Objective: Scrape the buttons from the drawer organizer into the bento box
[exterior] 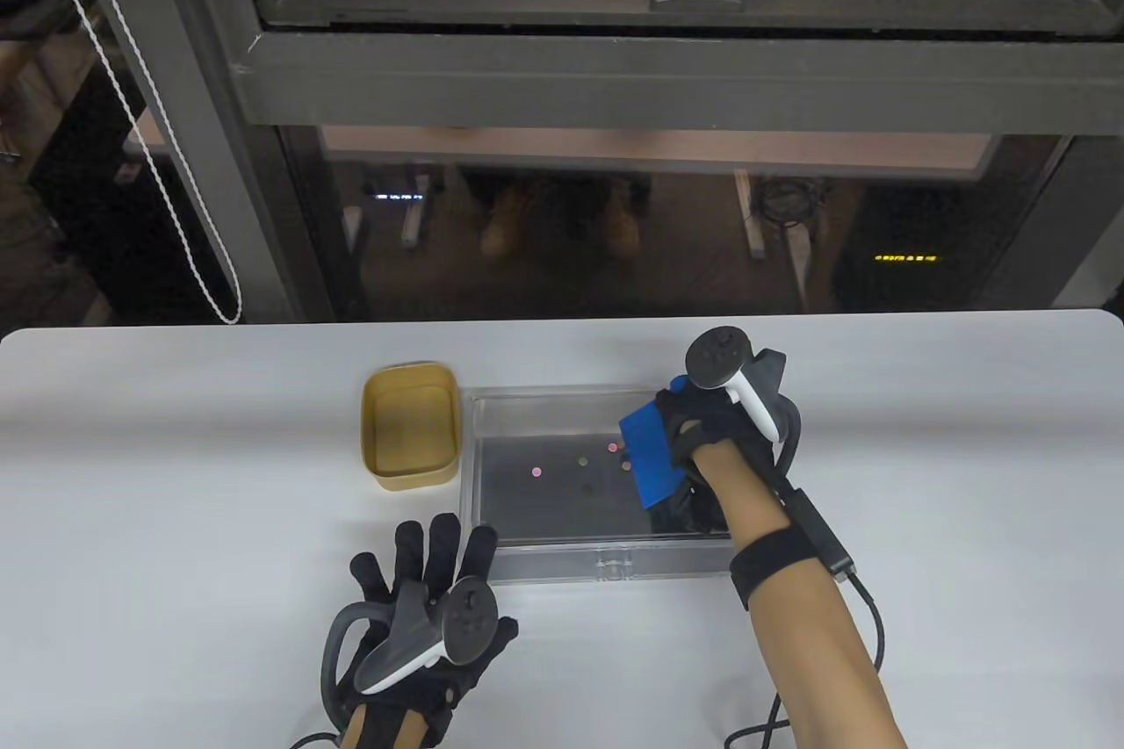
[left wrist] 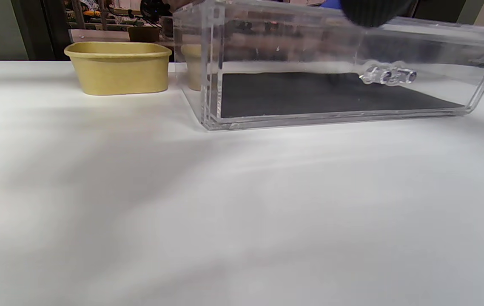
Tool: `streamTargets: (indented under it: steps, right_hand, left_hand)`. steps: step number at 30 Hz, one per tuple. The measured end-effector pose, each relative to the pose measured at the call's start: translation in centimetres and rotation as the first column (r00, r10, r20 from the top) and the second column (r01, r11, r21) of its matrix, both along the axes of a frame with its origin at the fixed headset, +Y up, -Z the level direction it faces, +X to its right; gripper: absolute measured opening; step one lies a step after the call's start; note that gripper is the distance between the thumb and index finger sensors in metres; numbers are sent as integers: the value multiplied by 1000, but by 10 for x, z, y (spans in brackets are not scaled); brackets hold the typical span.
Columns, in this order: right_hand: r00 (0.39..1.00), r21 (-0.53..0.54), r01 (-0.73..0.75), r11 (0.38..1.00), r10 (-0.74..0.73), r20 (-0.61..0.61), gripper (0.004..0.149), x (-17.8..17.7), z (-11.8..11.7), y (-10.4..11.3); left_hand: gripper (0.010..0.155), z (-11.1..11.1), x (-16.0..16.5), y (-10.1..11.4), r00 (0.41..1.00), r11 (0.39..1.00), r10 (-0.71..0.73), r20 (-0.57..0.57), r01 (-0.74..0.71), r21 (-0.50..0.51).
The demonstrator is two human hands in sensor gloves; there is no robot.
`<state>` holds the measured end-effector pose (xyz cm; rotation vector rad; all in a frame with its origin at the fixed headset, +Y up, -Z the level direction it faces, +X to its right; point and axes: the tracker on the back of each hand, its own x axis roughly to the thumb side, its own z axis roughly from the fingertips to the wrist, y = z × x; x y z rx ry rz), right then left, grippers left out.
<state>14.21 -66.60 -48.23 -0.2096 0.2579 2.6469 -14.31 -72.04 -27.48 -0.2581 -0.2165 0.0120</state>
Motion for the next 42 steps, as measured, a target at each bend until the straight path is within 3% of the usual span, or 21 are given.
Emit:
streamTargets:
  steps: [42]
  right_hand:
    - [1000,24,-16,1000,16,-18,61,-93,8,-2]
  left_hand:
    - [87,1,-2,-1,1000,1000,1,-6,-1,-32]
